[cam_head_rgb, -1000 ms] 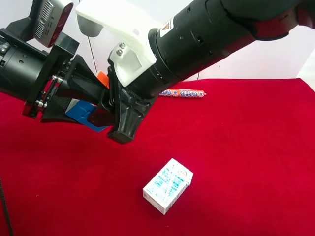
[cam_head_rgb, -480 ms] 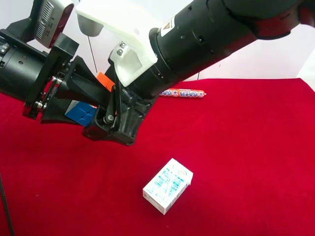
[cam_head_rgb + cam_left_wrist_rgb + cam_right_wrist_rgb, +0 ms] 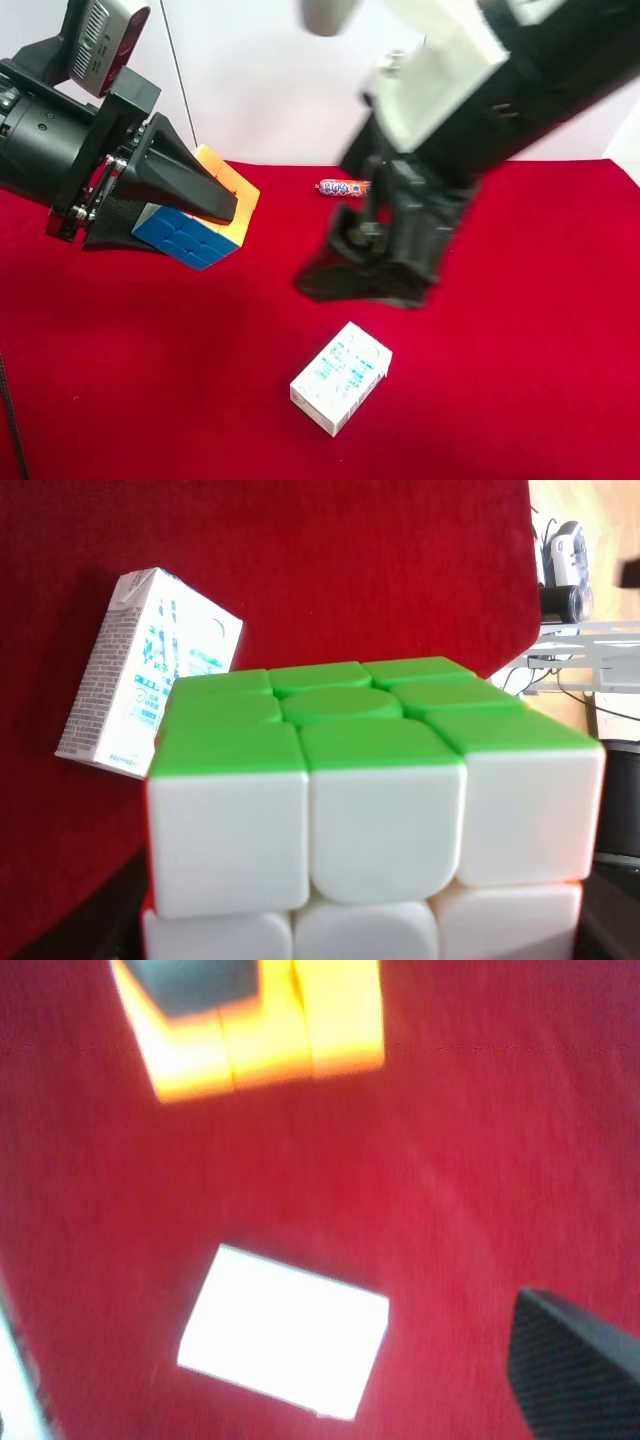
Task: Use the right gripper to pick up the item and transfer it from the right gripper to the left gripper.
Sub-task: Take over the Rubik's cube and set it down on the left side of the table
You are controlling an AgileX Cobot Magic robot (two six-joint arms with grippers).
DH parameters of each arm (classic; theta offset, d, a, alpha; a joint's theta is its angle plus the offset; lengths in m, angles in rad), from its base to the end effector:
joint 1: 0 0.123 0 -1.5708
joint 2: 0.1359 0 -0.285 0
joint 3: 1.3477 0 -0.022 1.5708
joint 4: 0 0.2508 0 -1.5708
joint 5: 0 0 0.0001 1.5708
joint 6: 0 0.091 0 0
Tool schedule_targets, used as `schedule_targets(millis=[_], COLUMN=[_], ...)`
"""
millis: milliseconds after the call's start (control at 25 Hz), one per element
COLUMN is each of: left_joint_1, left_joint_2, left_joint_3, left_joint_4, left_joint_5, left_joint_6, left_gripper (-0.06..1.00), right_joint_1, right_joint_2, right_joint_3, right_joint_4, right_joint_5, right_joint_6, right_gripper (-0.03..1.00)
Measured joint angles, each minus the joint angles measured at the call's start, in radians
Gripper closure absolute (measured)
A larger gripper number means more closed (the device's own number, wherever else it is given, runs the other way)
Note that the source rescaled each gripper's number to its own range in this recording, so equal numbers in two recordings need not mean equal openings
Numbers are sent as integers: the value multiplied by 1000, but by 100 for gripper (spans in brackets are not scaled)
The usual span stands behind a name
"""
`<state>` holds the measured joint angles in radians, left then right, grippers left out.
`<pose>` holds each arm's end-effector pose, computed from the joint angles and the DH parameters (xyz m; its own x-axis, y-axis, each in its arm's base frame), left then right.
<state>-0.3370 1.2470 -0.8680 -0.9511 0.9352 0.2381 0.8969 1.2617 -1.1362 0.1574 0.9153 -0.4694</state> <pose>0.1999 -0.1333 0.2956 -0.9599 -0.0162 -0.2798 0.2032 0.6476 -0.7344 0.1503 0.2063 0.3427 -0.1729 -0.7959 -0.5803 -0.9488 0.2927 -0.1187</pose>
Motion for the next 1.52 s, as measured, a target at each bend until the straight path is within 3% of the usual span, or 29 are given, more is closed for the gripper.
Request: schedule_targets(millis=[200,280,400,640,880,1120,1520], left_joint_1=[0,0,0,0,0,0,0], left_joint_2=[0,0,0,0,0,0,0], left_joint_3=[0,0,0,0,0,0,0], left_joint_4=[0,0,0,0,0,3,3], left_joint_5=[0,-1,-4,-4,-4,-4,-4], left_joint_6=[0,0,0,0,0,9,11], left_gripper=[94,94,94,94,94,94,94], right_joint_1=[0,0,0,0,0,0,-5], right_joint_2=[-114,-159,-248,-500,-797,-966,-989], right_joint_3=[0,6,75,362,610,652,654], right_joint_4=[-50,-51,-51,-52,-53,-67,-68], right_joint_5=[243,285,287,298,198,154,151], right_joint_6=[177,235,294,340,389,422,422], right_gripper=[-3,-3,-3,-3,-3,-3,-3])
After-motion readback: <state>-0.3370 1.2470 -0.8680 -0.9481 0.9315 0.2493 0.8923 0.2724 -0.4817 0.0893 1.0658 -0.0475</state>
